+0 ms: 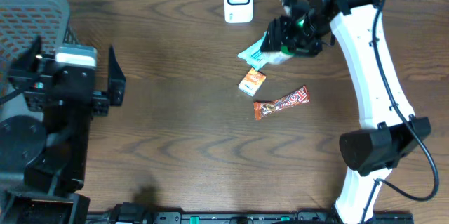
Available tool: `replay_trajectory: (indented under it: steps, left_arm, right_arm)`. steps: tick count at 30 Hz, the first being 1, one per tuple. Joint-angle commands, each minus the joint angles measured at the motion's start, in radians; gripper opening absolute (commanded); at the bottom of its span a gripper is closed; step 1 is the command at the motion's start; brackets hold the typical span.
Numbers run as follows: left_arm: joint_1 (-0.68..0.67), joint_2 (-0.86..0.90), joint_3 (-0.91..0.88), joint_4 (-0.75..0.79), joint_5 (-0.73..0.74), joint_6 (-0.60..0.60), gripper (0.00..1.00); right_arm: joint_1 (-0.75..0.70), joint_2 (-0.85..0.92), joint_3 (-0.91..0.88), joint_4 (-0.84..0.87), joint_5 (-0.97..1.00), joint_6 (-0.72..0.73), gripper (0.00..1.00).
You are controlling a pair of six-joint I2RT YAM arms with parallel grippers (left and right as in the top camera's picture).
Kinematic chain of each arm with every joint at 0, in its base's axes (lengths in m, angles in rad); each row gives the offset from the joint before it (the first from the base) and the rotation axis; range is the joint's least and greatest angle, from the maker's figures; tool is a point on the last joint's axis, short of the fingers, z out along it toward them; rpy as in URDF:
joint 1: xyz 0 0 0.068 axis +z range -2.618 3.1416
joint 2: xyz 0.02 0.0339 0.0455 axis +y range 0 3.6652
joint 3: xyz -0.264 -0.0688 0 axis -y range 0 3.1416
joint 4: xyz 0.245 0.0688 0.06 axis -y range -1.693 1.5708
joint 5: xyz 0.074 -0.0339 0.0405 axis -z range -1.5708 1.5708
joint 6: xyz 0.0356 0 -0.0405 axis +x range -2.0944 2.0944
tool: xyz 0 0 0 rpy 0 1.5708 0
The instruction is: Scan the item barcode
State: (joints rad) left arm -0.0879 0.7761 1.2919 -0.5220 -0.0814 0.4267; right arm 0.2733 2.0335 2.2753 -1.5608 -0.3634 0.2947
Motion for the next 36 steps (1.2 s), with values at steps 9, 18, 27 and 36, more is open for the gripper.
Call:
replay_trajectory:
  steps: [9,18,27,36]
  left_arm:
    - [-0.002,-0.005,0.006,-0.535,-0.008,0.017,0.98]
    - [-0.002,-0.005,0.006,-0.934,-0.008,0.017,0.98]
    - [-0.002,-0.005,0.006,-0.992,-0.008,0.017,0.98]
    - [-0.002,-0.005,0.006,-0.992,-0.008,0.017,0.98]
  right_arm:
    - [0.053,-0.002,0.013,0.334,0.288,-0.02,0.44]
    - [0.069,0.014,-0.04,0.621,0.388,-0.055,0.41]
    - [0.093,0.101,-0.131,0.94,0.388,-0.094,0.4]
    - [0.095,0.28,-0.131,1.244,0.457,-0.097,0.44]
